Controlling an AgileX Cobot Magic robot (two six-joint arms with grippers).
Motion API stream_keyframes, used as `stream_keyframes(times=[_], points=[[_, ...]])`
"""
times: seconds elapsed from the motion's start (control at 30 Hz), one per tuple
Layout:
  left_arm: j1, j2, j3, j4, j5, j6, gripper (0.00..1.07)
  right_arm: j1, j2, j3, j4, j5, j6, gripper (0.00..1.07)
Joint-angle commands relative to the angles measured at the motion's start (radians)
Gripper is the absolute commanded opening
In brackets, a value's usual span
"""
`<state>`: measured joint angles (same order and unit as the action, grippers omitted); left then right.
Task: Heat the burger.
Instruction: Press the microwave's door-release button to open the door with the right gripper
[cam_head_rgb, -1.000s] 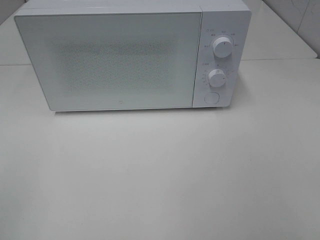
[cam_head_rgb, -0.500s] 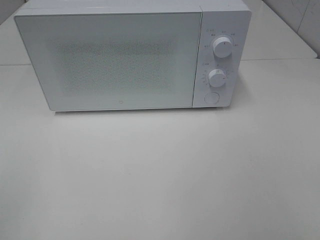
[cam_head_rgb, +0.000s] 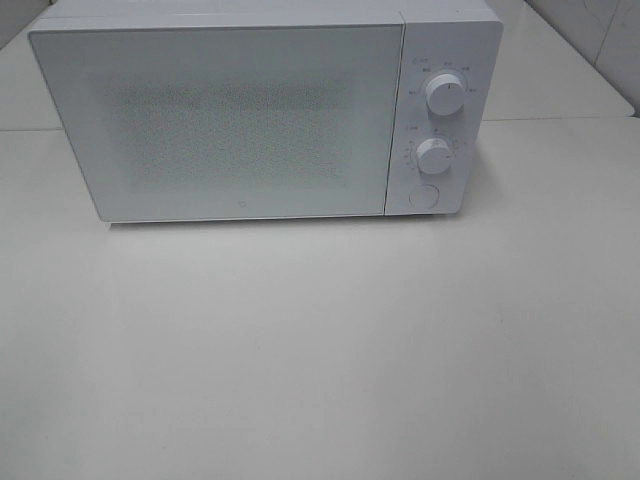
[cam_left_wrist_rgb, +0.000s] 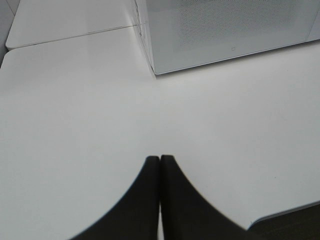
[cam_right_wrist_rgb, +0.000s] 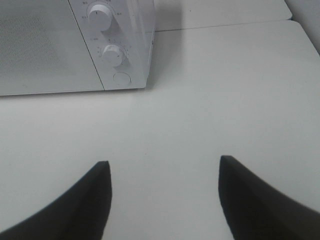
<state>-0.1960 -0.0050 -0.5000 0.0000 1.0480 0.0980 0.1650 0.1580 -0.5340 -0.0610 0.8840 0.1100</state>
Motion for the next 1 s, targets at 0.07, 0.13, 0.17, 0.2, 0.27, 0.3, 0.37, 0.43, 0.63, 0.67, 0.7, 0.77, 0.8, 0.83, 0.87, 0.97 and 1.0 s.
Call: stream_keyframes(times=[0.07, 0.13, 0.17, 0.2, 0.27, 0.3, 0.37, 0.43, 0.63, 0.67, 0.7, 0.77, 0.8, 0.83, 0.87, 0.97, 1.0], points=[[0.002, -0.020, 0.003, -0.010, -0.014, -0.003, 0.00, -0.002, 0.100, -0.007, 0.002, -0.151, -0.020, 0.59], [0.002, -0.020, 0.003, -0.010, -0.014, -0.003, 0.00, -0.002, 0.125, -0.007, 0.002, -0.181, -0.020, 0.58], [0.002, -0.020, 0.003, -0.010, -0.014, -0.003, 0.00, -0.002, 0.177, -0.007, 0.002, -0.232, -0.020, 0.57], [0.002, -0.020, 0.003, -0.010, -0.014, -0.003, 0.00, -0.002, 0.225, -0.007, 0.002, -0.288, -0.020, 0.56], [0.002, -0.020, 0.003, -0.010, -0.014, -0.003, 0.00, -0.002, 0.252, -0.007, 0.002, -0.316, -0.020, 0.53], [0.002, -0.020, 0.003, -0.010, -0.014, -0.003, 0.00, -0.002, 0.301, -0.007, 0.001, -0.370, -0.020, 0.50], [0.002, -0.020, 0.003, -0.010, -0.014, -0.003, 0.00, -0.002, 0.328, -0.007, -0.001, -0.402, -0.020, 0.48], [0.002, -0.020, 0.003, -0.010, -0.014, -0.003, 0.00, -0.002, 0.381, -0.007, -0.001, -0.458, -0.020, 0.44], [0.002, -0.020, 0.003, -0.010, -0.014, -0.003, 0.00, -0.002, 0.514, -0.007, 0.000, -0.624, -0.020, 0.28], [0.002, -0.020, 0.003, -0.010, -0.014, -0.003, 0.00, -0.002, 0.560, -0.007, 0.000, -0.675, -0.020, 0.24], [0.002, -0.020, 0.003, -0.010, -0.014, -0.003, 0.00, -0.002, 0.560, -0.007, 0.000, -0.675, -0.020, 0.24], [0.002, -0.020, 0.003, -0.010, -0.014, -0.003, 0.00, -0.002, 0.624, -0.007, 0.000, -0.743, -0.020, 0.18], [0.002, -0.020, 0.003, -0.010, -0.014, -0.003, 0.00, -0.002, 0.624, -0.007, 0.000, -0.743, -0.020, 0.18], [0.002, -0.020, 0.003, -0.010, -0.014, -0.003, 0.00, -0.002, 0.666, -0.007, 0.000, -0.787, -0.020, 0.13], [0.002, -0.020, 0.003, -0.010, -0.014, -0.003, 0.00, -0.002, 0.666, -0.007, 0.000, -0.787, -0.020, 0.13], [0.002, -0.020, 0.003, -0.010, -0.014, -0.003, 0.00, -0.002, 0.739, -0.007, 0.000, -0.854, -0.020, 0.02], [0.002, -0.020, 0.003, -0.010, -0.014, -0.003, 0.00, -0.002, 0.763, -0.007, 0.000, -0.879, -0.020, 0.00]])
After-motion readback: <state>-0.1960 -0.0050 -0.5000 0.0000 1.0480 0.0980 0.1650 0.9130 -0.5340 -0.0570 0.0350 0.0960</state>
